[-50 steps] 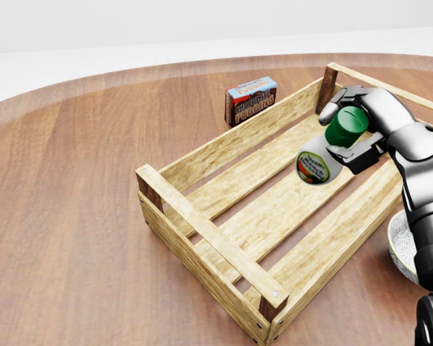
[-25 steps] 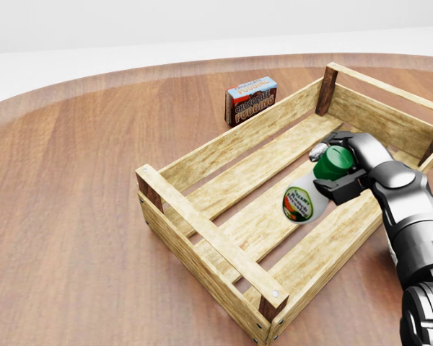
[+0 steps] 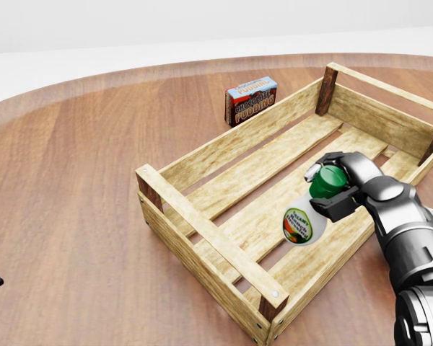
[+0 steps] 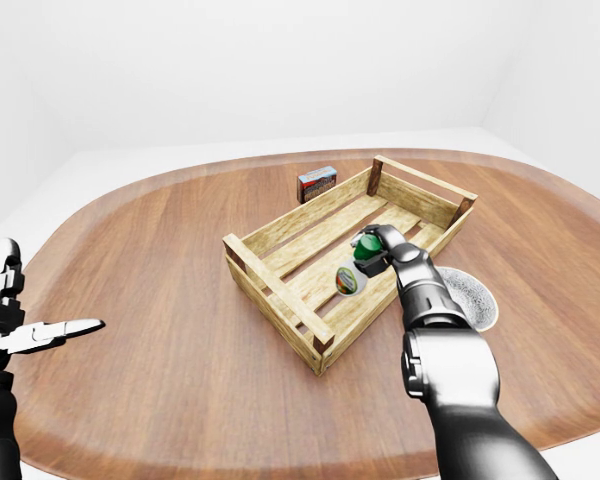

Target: Pick up the salad dressing and put it in the tray.

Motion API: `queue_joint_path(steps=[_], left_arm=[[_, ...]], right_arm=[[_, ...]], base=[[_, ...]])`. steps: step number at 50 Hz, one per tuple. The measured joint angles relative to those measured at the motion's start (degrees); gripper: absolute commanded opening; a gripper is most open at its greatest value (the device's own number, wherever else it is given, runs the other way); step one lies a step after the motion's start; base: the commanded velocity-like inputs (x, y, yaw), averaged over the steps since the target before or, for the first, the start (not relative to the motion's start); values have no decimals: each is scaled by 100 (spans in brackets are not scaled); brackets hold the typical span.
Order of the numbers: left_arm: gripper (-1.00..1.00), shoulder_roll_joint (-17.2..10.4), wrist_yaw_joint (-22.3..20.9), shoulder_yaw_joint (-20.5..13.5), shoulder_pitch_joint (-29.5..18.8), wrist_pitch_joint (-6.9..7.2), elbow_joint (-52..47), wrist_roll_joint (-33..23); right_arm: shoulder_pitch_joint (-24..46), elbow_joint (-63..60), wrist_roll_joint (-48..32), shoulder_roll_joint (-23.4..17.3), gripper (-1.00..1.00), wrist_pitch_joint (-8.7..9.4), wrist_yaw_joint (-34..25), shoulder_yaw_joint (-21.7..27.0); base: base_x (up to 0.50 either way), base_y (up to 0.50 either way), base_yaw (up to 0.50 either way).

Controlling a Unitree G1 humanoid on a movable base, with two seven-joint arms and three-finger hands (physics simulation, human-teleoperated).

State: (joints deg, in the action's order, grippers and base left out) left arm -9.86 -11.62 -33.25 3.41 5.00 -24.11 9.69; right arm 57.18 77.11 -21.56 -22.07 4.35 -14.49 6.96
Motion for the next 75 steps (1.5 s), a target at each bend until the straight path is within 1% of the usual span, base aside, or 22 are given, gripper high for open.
queue_joint_path(steps=[3, 8, 20, 36, 51, 62, 63, 64, 65, 75], left_arm=[[100, 2, 0, 5, 2, 0, 4, -1], [100, 5, -2, 16, 2, 0, 21, -2], [100, 10, -8, 16, 9, 0, 21, 6], [100, 7, -16, 27, 10, 0, 76, 5], [100, 22, -11, 41, 21, 0, 11, -5], [100, 36, -15, 47, 23, 0, -34, -13], [100, 37, -15, 49, 23, 0, -33, -16], [100, 38, -15, 51, 22, 0, -32, -18], [100, 39, -15, 53, 22, 0, -31, -20], [100, 39, -14, 63, 20, 0, -3, -22]], right_arm=[[18, 7, -70, -8, -100, 16, 34, -10], [41, 8, -147, -8, -100, -41, 65, -13], [28, 8, -297, -52, -100, -99, 165, -17], [-50, 19, -566, -146, -100, 18, 262, -57], [-165, 30, -665, -209, -100, 36, 281, -41], [-222, -11, -597, -236, -99, 29, 287, 109], [-226, -15, -591, -237, -80, 35, 293, 115], [-231, -17, -583, -239, 6, 65, 327, 100], [-239, -12, -578, -241, 100, 65, 366, 84], [-301, -33, -488, -232, 100, 65, 388, 74]], base=[[0, 0, 0], [0, 0, 0], [0, 0, 0], [0, 0, 0], [0, 0, 0], [0, 0, 0], [0, 0, 0], [0, 0, 0], [0, 0, 0], [0, 0, 0]])
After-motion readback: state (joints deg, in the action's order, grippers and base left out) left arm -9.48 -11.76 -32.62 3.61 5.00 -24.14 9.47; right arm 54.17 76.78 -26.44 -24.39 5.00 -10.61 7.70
